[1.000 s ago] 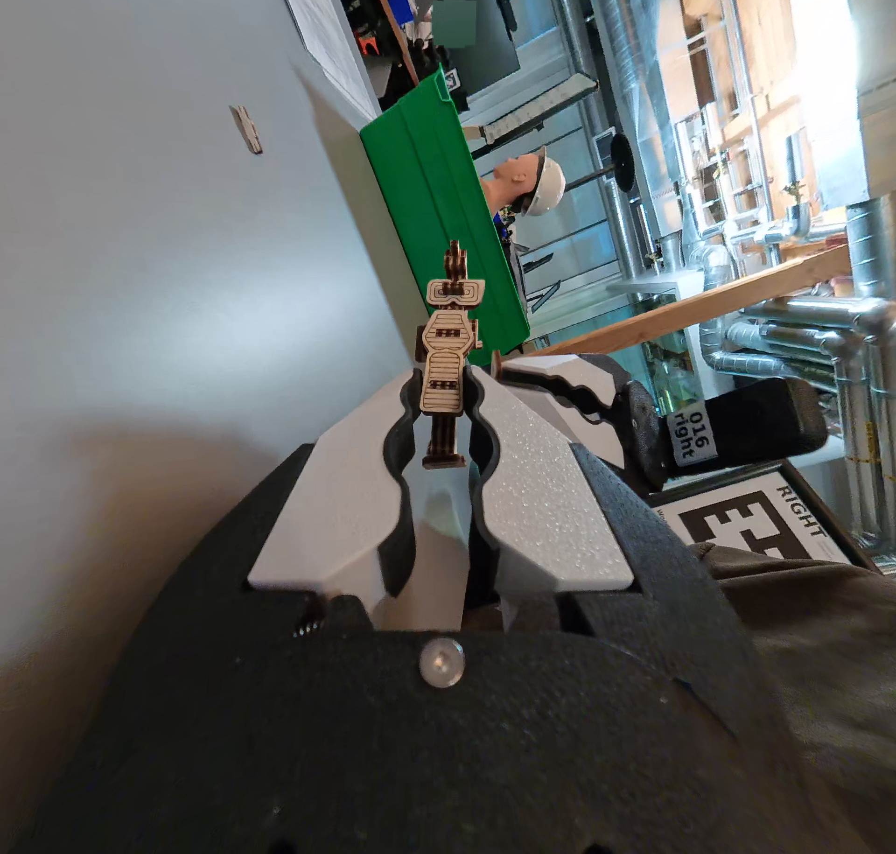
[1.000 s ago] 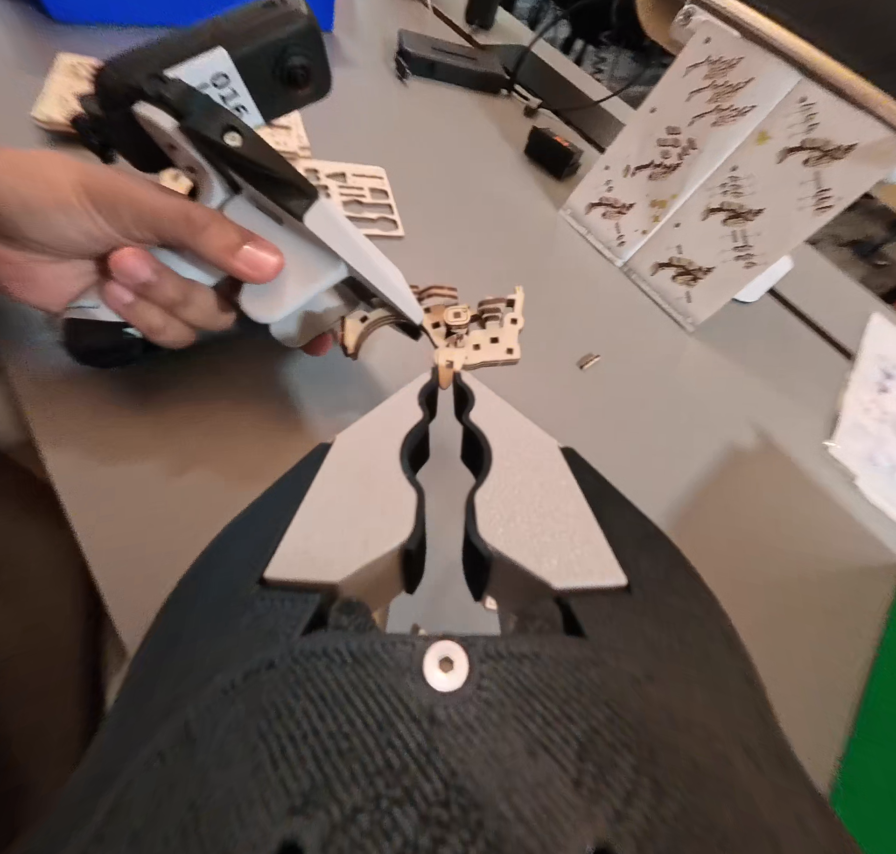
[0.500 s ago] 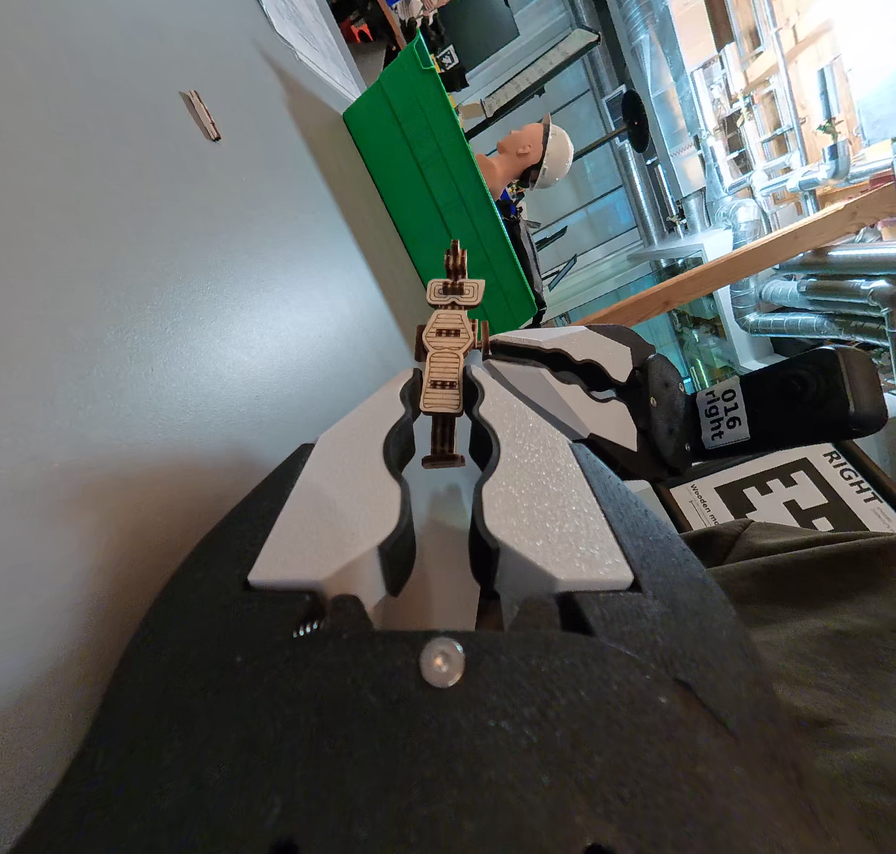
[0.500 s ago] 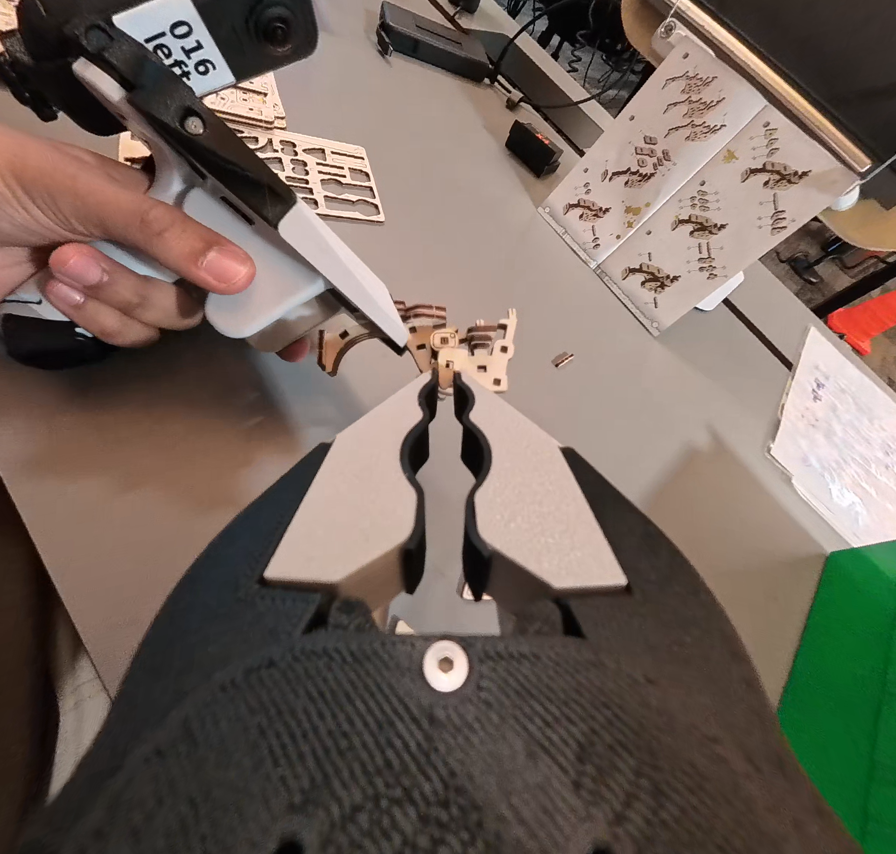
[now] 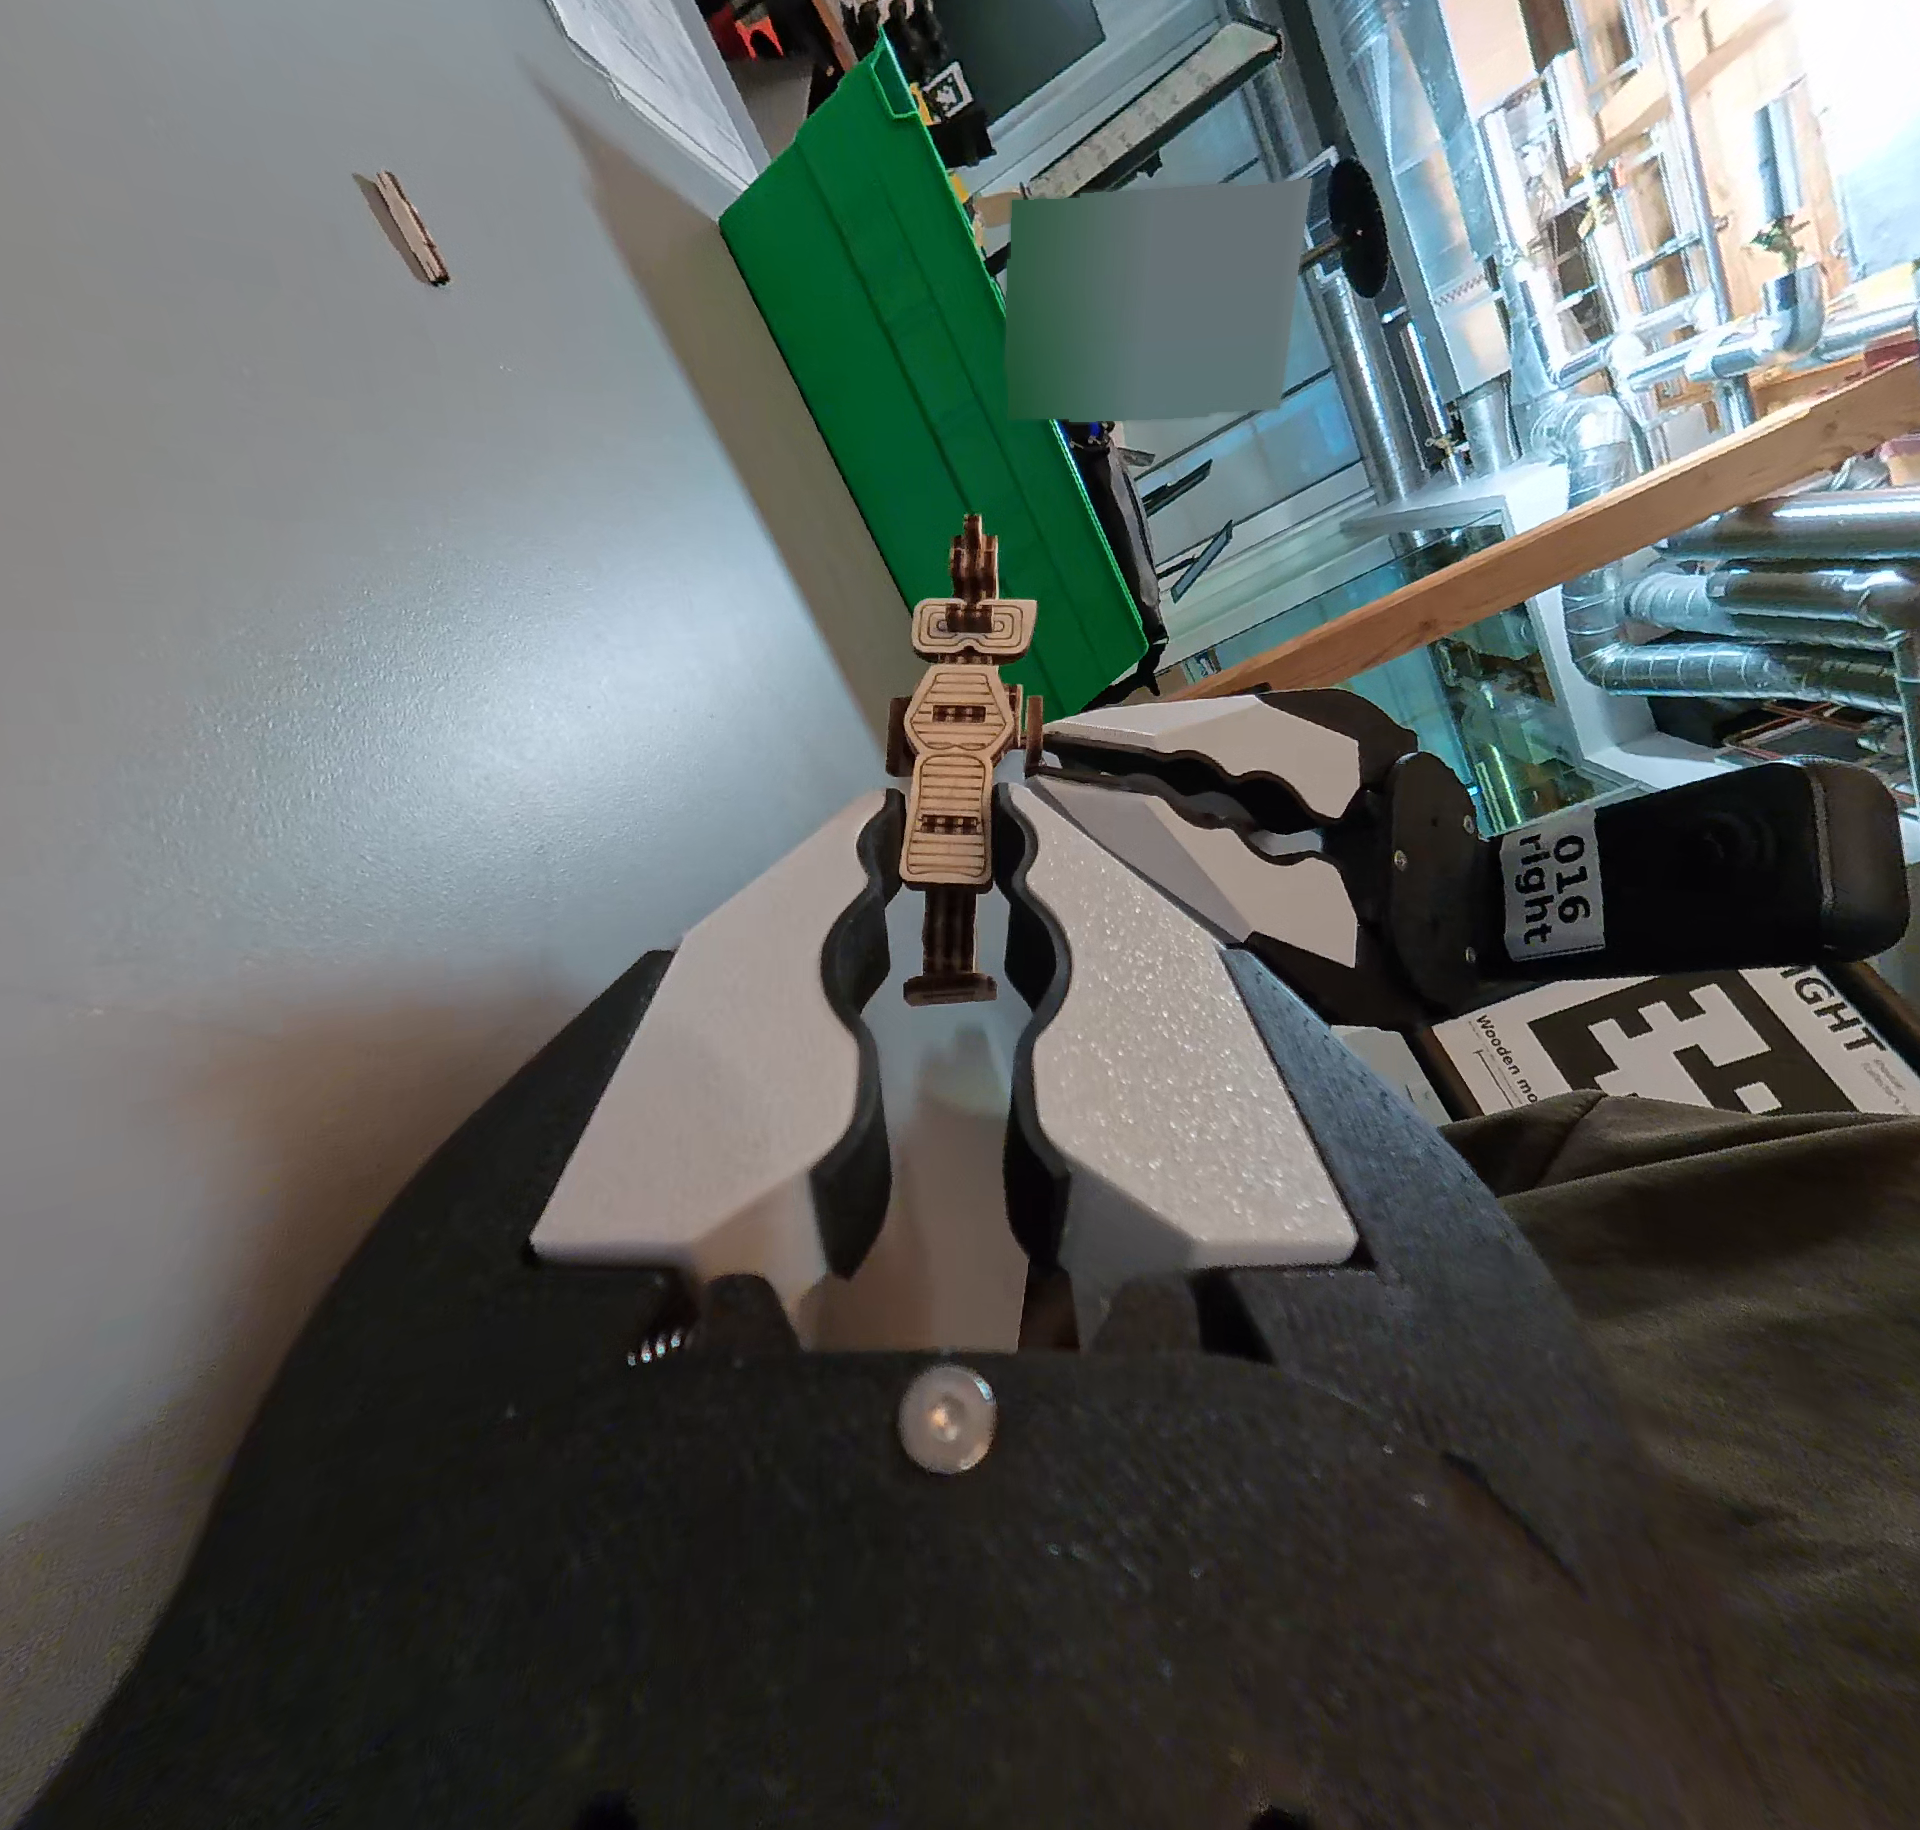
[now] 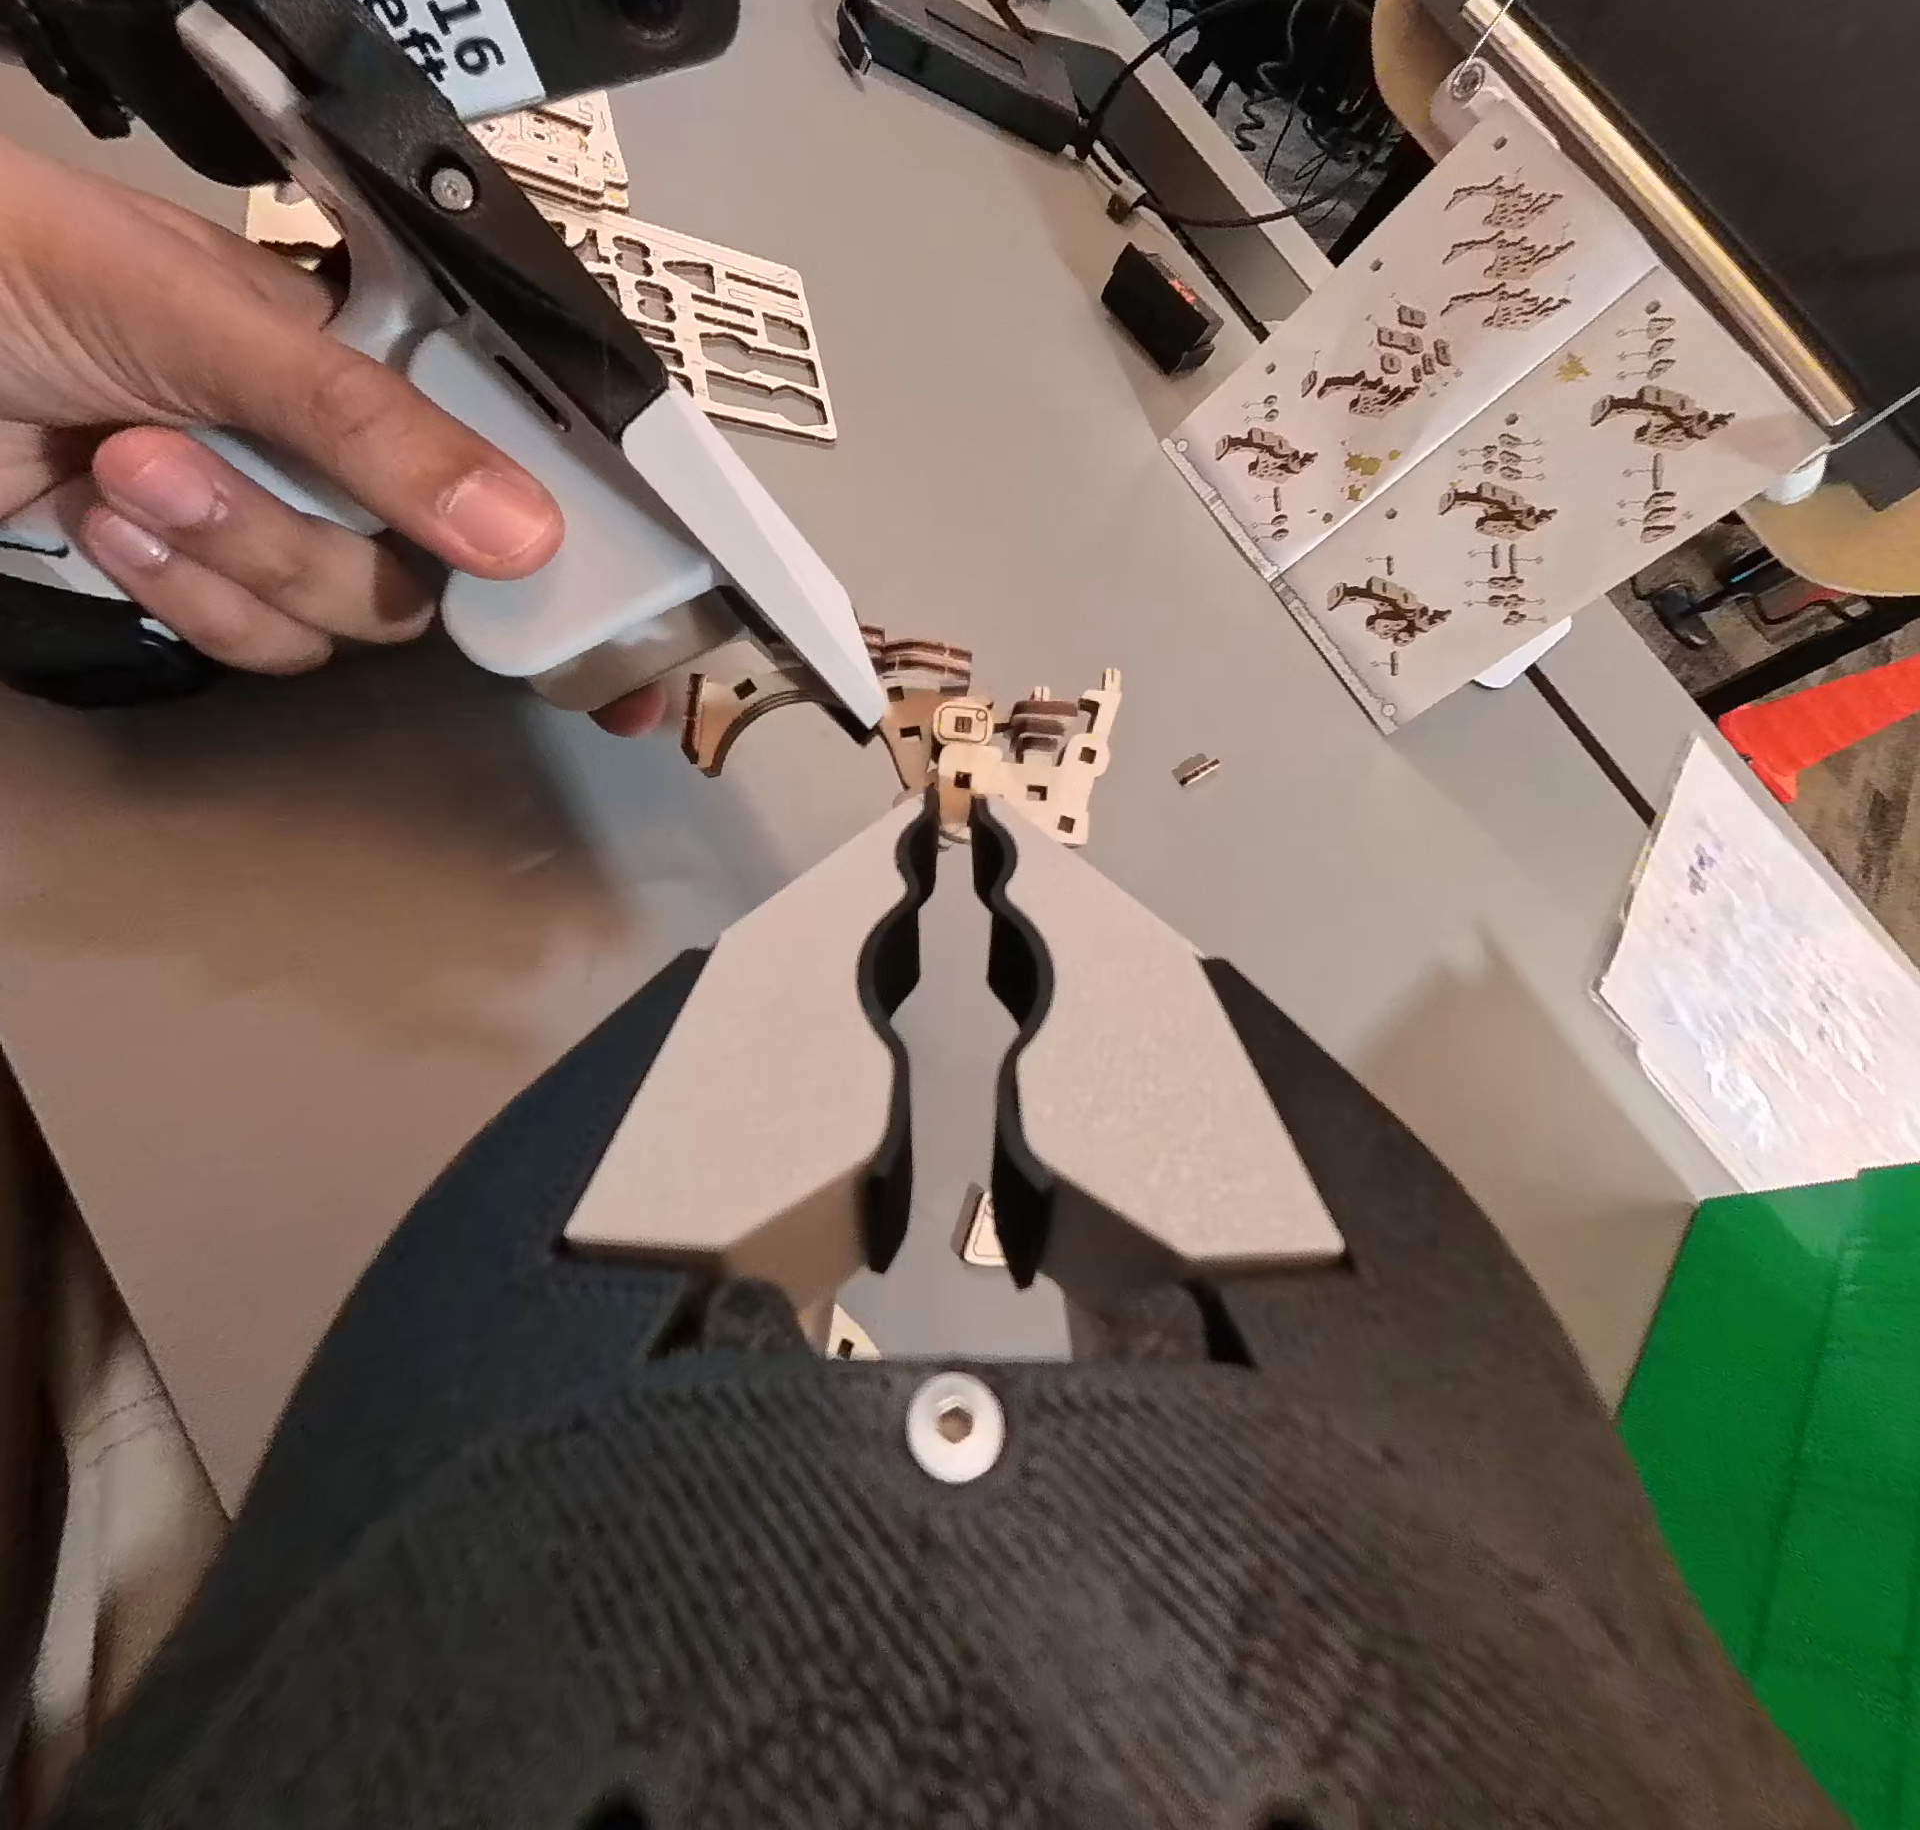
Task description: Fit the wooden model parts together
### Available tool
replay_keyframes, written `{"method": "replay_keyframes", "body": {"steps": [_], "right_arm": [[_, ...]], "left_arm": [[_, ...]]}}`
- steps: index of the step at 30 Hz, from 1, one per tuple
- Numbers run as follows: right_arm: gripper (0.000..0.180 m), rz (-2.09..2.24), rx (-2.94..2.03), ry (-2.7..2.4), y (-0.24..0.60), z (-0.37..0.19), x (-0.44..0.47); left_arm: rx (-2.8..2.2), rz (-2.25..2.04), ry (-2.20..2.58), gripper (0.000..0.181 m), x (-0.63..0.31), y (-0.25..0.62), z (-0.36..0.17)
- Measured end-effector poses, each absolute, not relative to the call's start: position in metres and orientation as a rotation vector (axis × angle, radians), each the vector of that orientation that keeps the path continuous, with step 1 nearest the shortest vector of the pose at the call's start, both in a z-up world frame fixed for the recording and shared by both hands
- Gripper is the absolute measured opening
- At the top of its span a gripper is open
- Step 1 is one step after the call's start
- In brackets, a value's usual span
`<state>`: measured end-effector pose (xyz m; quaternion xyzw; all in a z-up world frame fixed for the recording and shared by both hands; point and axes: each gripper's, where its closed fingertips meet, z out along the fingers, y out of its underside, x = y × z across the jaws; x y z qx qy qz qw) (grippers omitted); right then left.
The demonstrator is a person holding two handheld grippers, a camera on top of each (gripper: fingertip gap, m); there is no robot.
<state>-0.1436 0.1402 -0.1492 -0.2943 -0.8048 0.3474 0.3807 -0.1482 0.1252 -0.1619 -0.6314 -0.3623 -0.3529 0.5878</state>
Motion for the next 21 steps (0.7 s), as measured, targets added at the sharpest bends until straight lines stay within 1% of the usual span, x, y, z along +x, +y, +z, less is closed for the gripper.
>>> {"method": "replay_keyframes", "body": {"steps": [9,16,21], "right_arm": [[0.004,0.812,-0.679,-2.049,0.139,-0.146,-0.140],[0.003,0.591,-0.488,-1.962,0.135,-0.129,-0.136],[0.002,0.543,-0.434,-1.921,0.134,-0.121,-0.133]], "left_arm": [[-1.446,-0.833,-0.790,0.013,-0.146,0.124,-0.155],[-1.356,-0.849,-0.690,0.013,-0.145,0.122,-0.137],[-1.326,-0.832,-0.639,0.013,-0.142,0.121,-0.129]]}}
